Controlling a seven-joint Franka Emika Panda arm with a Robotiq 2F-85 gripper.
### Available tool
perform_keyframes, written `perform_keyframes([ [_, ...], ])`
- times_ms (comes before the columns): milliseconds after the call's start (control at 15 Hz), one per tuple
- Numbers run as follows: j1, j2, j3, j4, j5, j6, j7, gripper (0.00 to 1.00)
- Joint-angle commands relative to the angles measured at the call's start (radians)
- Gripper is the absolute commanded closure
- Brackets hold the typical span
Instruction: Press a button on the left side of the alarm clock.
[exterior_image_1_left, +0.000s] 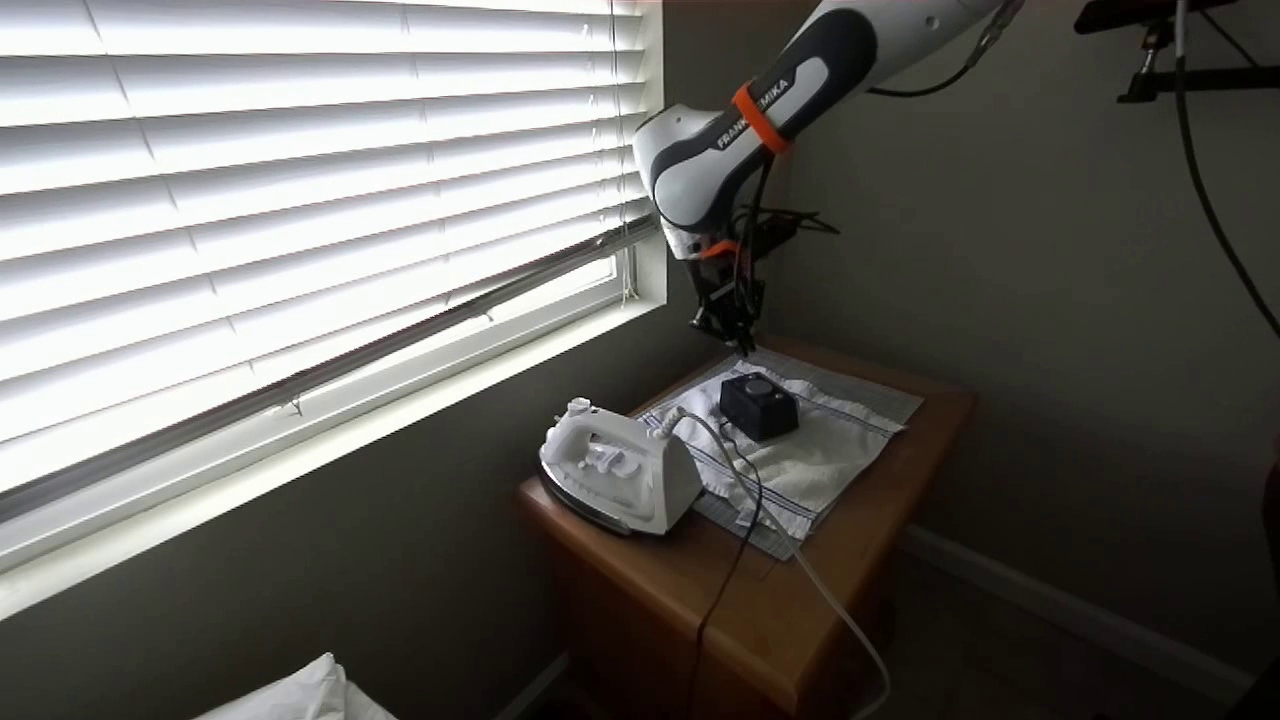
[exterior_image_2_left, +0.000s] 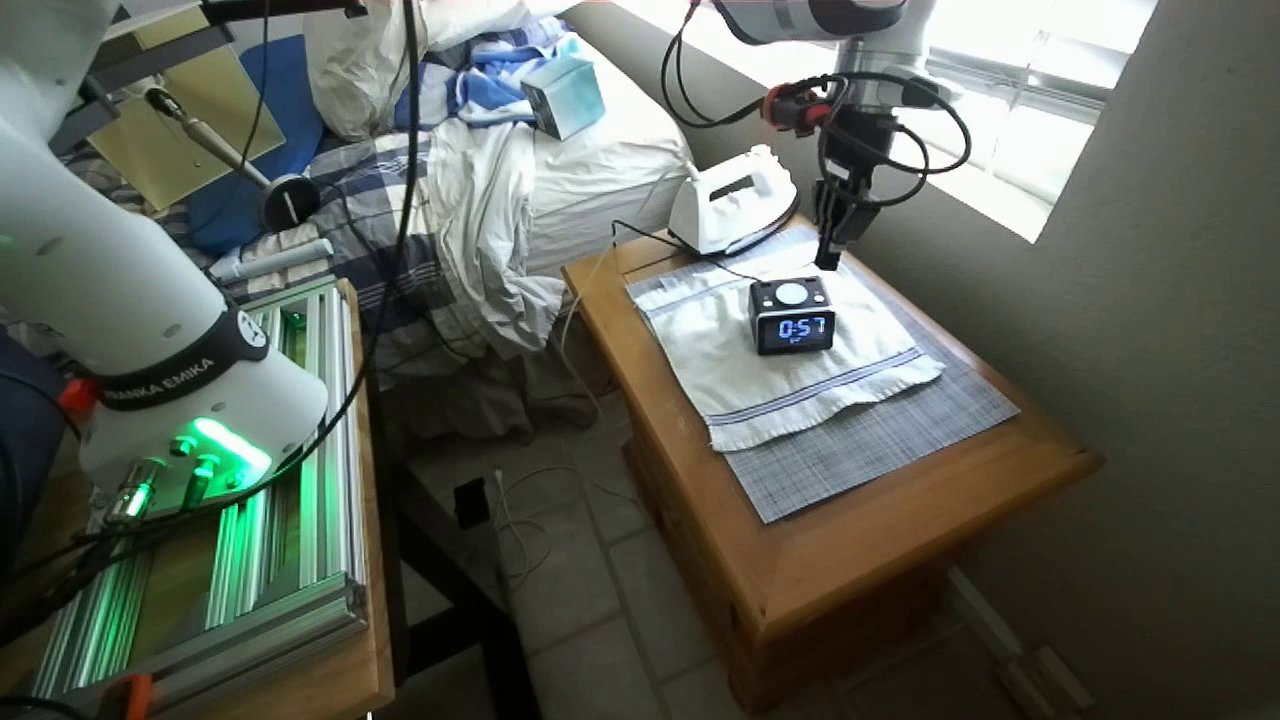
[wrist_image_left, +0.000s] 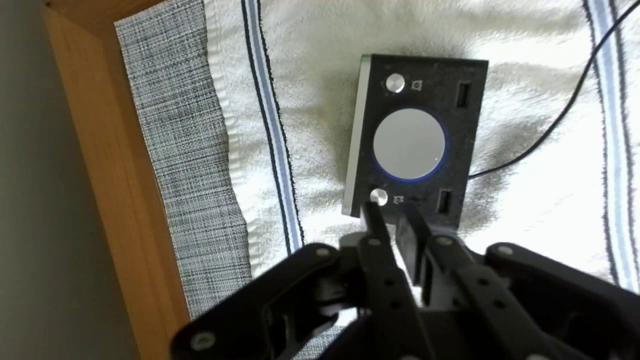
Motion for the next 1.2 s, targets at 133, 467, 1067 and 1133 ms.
perform_keyframes([
  [133,-0.029,-0.265,0.058,-0.315,-0.023,0.160,-0.261,0.40],
  [467,-0.067,-0.458,0.107,-0.526,-0.020,0.233,-0.506,0.06],
  [1067,-0.152,-0.663,0.155,-0.748,0.027,0.235,-0.799,0.00],
  [1133,-0.157,-0.693,0.154,-0.780,0.029,0.240,-0.816,0.00],
])
